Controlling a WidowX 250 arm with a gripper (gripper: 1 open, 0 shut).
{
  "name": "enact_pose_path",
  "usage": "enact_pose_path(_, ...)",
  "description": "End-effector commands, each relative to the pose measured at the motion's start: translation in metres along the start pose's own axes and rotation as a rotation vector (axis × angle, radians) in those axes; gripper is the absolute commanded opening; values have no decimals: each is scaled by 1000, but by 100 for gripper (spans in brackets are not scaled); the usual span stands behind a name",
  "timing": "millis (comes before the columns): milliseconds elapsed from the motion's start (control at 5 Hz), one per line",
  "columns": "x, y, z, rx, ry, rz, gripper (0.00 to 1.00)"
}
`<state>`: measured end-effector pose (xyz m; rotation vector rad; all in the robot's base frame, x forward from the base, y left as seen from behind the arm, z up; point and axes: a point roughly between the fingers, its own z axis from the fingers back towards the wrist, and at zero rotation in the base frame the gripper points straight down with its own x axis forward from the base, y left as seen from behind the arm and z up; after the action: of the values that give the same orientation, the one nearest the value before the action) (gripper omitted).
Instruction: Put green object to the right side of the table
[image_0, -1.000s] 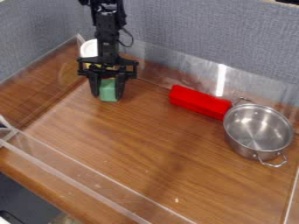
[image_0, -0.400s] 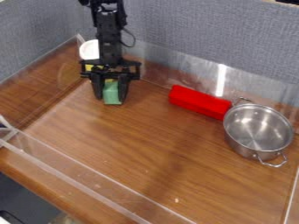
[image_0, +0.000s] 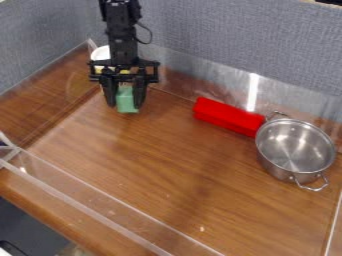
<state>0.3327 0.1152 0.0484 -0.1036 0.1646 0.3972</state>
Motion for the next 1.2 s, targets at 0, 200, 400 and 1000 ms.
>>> enact_pose_path(0,-1,1,41,-13,-110,-4,0)
enact_pose_path(200,-4,-2,39,-15,-110,-23,0)
enact_pose_path(400,-1,-4,34,-13,-109,-31,0)
enact_pose_path(1000,-53,-27,118,-68,-240,-119,0)
